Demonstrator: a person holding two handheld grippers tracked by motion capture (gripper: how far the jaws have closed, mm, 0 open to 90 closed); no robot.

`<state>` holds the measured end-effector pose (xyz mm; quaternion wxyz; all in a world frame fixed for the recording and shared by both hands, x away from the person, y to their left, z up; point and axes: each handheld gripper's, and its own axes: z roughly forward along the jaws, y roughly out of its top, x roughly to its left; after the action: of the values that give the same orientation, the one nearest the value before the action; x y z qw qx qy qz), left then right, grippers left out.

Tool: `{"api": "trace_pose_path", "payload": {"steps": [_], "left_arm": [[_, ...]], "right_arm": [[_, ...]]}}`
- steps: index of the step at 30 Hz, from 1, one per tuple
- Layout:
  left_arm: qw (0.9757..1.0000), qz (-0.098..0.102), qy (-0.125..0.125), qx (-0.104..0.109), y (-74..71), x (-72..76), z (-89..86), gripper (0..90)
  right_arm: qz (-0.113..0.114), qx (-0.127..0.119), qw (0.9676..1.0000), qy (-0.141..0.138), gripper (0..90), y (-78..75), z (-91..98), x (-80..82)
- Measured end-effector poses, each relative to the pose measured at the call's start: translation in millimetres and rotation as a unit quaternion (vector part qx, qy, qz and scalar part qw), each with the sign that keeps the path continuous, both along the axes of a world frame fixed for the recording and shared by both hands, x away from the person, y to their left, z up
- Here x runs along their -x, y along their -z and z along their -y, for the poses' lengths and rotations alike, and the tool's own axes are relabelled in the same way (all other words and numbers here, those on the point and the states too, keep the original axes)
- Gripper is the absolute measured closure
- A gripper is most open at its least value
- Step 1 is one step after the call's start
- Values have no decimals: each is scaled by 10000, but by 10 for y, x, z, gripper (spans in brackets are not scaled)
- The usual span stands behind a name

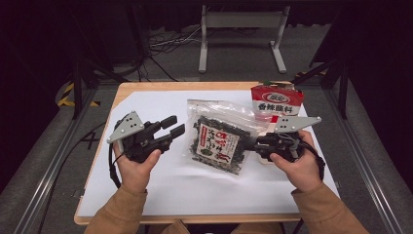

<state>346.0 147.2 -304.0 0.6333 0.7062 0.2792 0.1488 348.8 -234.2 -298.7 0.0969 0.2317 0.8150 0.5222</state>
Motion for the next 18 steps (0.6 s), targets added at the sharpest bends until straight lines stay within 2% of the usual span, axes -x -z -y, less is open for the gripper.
{"api": "trace_pose_path", "payload": {"steps": [5, 11, 18], "left_arm": [[9999, -128, -35, -83, 49, -45, -30, 537], [9995, -136, -85, -290, 85, -74, -16, 518], [9989, -229, -229, -349, 145, -126, -62, 524]], "right_arm": [[74, 204, 9997, 149, 797, -125, 119, 21], [151, 308, 9989, 316, 797, -250, 247, 36], [235, 400, 9978, 477, 797, -421, 368, 70]]}}
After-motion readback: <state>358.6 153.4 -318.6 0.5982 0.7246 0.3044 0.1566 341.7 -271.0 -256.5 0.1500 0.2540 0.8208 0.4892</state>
